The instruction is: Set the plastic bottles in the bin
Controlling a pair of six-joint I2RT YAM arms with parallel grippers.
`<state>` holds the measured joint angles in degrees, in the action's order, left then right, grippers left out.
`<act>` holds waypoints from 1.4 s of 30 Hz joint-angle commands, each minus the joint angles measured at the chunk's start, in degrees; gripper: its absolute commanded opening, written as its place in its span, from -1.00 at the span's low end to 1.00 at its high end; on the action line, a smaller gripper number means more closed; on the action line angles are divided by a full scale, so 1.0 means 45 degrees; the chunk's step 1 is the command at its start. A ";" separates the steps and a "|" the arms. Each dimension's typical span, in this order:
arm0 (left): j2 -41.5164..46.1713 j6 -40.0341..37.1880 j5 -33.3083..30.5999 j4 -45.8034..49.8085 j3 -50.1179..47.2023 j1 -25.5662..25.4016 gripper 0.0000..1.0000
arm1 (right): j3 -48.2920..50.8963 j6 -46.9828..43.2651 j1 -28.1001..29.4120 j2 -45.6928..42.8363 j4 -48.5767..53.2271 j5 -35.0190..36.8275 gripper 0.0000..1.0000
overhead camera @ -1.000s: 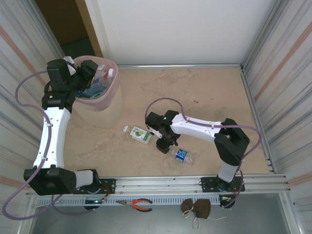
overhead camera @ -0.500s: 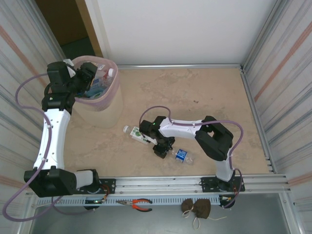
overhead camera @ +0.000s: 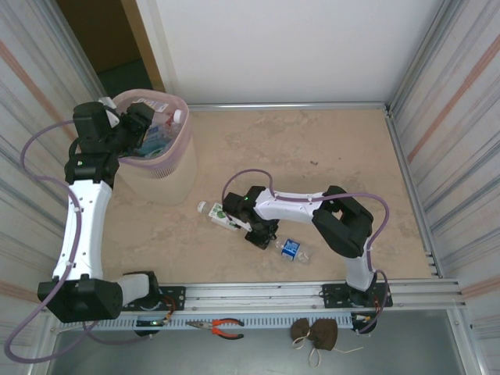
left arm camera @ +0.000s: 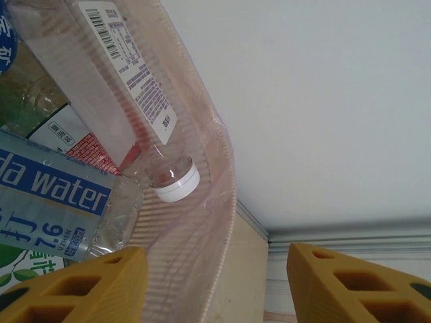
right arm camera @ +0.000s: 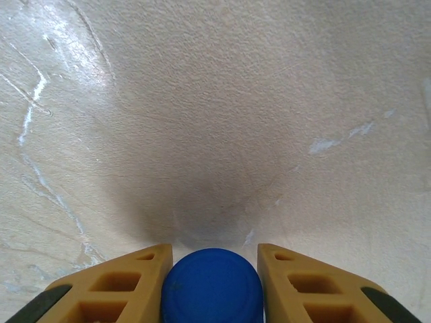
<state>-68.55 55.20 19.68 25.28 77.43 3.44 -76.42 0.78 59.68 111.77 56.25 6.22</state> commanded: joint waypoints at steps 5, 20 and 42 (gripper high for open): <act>0.1103 -0.0805 -0.0334 -0.1136 -0.0570 0.0108 0.09 | -0.0388 0.0153 -0.0238 -0.1313 0.0372 -0.0200 -0.43; 0.1808 -0.3981 0.5866 -0.7057 -0.1825 -0.0270 0.44 | -0.0385 0.1904 -0.2002 -0.6042 -0.2293 -0.2933 -0.52; 0.0846 -0.9663 0.7867 -0.3917 -0.0530 -0.5396 0.49 | 0.1044 0.5999 -0.4228 -1.1279 -0.9319 -0.3328 -0.61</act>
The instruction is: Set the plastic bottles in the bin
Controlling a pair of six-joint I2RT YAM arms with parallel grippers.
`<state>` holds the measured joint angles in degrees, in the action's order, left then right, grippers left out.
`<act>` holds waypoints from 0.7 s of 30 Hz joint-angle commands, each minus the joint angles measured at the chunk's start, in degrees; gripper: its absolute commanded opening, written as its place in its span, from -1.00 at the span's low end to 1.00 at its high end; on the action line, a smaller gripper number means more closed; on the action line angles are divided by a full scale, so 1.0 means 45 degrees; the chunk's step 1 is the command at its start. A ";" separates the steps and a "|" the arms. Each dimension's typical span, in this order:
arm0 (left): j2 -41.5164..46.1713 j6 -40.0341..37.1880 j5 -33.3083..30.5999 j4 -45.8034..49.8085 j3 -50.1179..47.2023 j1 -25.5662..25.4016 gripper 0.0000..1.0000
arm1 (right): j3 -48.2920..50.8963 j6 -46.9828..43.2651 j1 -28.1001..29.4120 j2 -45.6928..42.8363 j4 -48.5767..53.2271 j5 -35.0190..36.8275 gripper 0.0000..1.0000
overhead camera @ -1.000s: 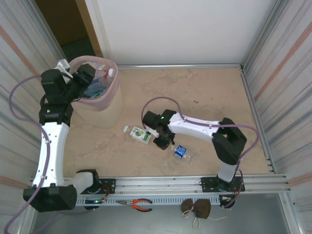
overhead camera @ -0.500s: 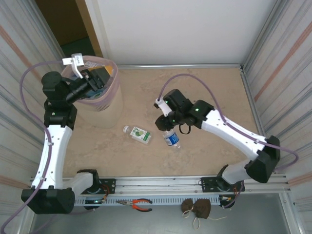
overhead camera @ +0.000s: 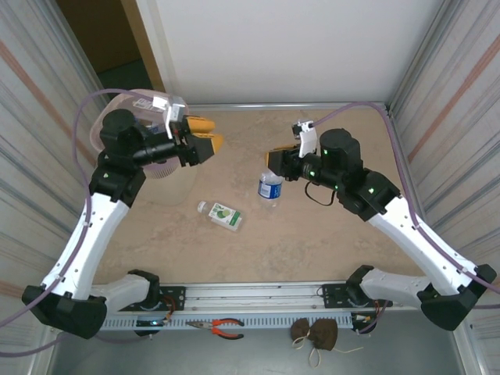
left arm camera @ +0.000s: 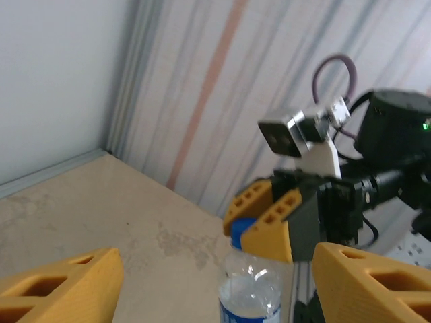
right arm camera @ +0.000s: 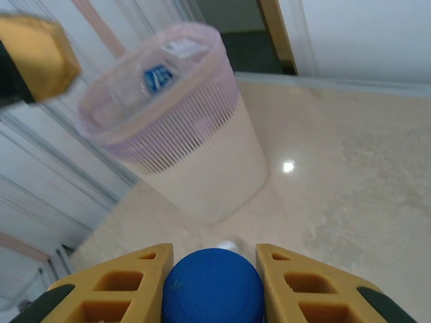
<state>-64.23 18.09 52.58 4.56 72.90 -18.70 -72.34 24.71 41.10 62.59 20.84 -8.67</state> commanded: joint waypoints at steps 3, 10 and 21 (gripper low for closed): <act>-0.0386 -0.2255 0.0398 0.1503 0.0695 -0.1252 0.51 | 0.0117 0.0841 -0.0093 -0.0507 -0.1887 -0.0097 -0.63; -0.1052 -0.3780 -0.0180 0.3691 0.1244 -0.2581 0.53 | -0.0224 0.1044 -0.0131 -0.0510 -0.2034 -0.0147 -0.62; -0.2113 -0.5104 -0.2398 0.5081 0.1961 -0.4640 0.56 | -0.0536 0.1497 -0.0157 -0.0180 -0.2383 -0.0541 -0.62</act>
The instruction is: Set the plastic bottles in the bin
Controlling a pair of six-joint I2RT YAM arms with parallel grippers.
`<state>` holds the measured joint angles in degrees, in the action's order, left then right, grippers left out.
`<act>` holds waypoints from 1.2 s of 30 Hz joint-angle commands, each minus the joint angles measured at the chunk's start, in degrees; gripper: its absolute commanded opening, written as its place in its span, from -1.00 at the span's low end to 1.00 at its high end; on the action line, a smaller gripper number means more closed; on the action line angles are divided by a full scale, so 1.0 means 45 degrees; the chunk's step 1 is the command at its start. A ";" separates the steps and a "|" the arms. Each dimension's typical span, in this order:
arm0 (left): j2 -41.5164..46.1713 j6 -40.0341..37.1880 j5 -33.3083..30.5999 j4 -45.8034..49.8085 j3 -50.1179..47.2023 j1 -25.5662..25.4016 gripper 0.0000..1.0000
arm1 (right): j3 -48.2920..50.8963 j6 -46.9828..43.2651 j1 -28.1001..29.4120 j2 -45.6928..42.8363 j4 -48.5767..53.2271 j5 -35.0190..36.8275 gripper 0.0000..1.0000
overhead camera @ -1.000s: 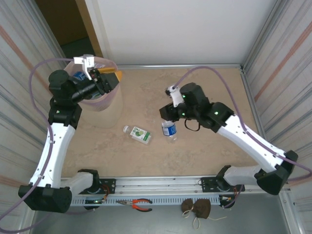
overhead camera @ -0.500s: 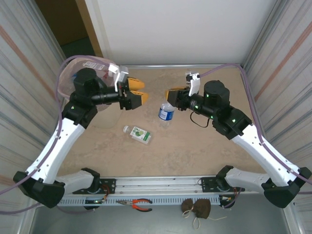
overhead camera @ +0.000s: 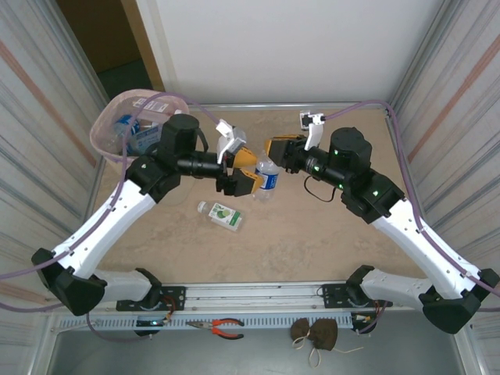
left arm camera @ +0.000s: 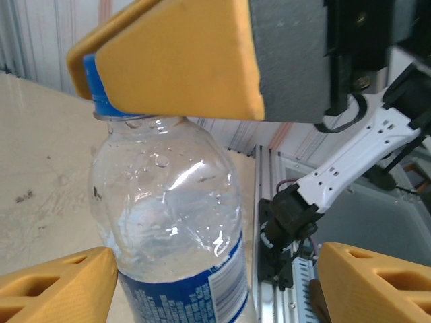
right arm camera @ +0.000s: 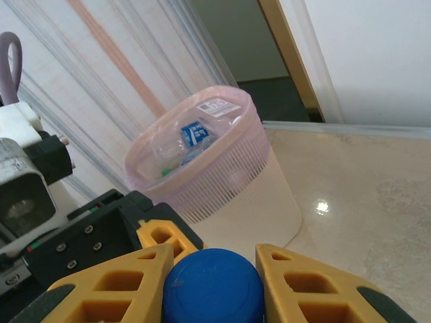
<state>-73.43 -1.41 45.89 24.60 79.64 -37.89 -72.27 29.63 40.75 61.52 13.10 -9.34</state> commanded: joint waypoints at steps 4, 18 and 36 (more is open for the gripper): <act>-0.0407 -0.0839 -0.1480 0.0755 0.0660 -0.0619 0.54 | -0.0613 0.0520 -0.0081 0.0082 -0.0802 -0.0489 -0.62; -0.0843 -0.0781 -0.2121 0.0759 0.0920 -0.0746 0.31 | -0.0610 0.0526 -0.0073 0.0087 -0.0881 -0.0511 -0.62; 0.0257 0.1923 -0.4119 0.1333 0.1398 0.2521 0.02 | -0.0581 -0.0740 -0.0157 -0.0813 0.0653 0.1909 0.62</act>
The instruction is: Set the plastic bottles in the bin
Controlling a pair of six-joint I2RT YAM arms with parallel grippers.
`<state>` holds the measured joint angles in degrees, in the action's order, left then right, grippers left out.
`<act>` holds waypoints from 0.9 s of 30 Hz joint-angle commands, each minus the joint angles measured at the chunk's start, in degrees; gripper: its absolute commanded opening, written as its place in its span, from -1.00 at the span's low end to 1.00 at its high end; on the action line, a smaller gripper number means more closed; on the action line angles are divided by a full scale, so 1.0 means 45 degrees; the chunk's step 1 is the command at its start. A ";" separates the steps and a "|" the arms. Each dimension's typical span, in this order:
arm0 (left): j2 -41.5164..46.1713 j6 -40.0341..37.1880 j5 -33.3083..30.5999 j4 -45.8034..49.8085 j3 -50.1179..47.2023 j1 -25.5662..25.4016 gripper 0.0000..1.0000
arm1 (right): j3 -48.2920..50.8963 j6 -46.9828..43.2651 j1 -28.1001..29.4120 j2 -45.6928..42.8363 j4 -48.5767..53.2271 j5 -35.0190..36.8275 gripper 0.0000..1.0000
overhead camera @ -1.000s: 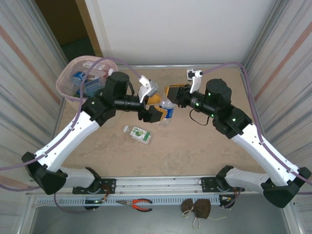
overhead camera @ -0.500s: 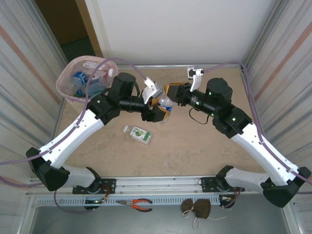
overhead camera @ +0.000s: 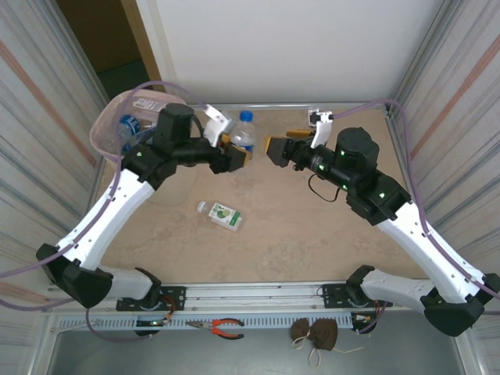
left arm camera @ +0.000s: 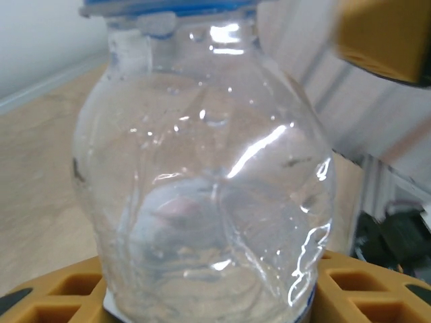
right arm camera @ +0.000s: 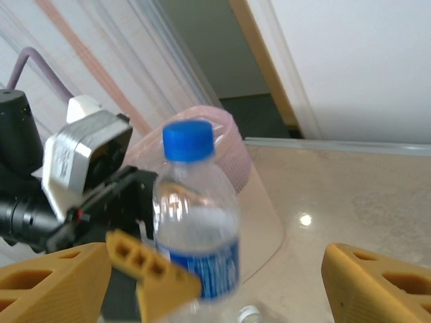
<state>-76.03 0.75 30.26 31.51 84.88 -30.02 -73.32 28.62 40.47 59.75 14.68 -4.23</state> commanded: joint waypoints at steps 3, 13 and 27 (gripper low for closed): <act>0.1394 0.3294 -0.1148 -0.0177 -0.0006 0.2418 -0.01 | -0.0320 -0.0618 -0.0168 -0.0484 0.0497 0.0854 0.63; 0.2504 0.7799 -0.4909 0.0544 -0.0047 0.5126 -0.11 | -0.0244 -0.0569 -0.0340 -0.0338 0.0589 0.0774 0.64; 0.0581 1.1405 -0.9495 0.6450 0.3342 0.5440 -0.11 | -0.0011 -0.0387 -0.0410 -0.0299 0.0533 0.0657 0.64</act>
<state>-72.64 47.70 -6.31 53.52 97.41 -6.59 -73.30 27.40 38.96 58.52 17.17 -1.34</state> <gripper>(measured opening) 0.480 0.818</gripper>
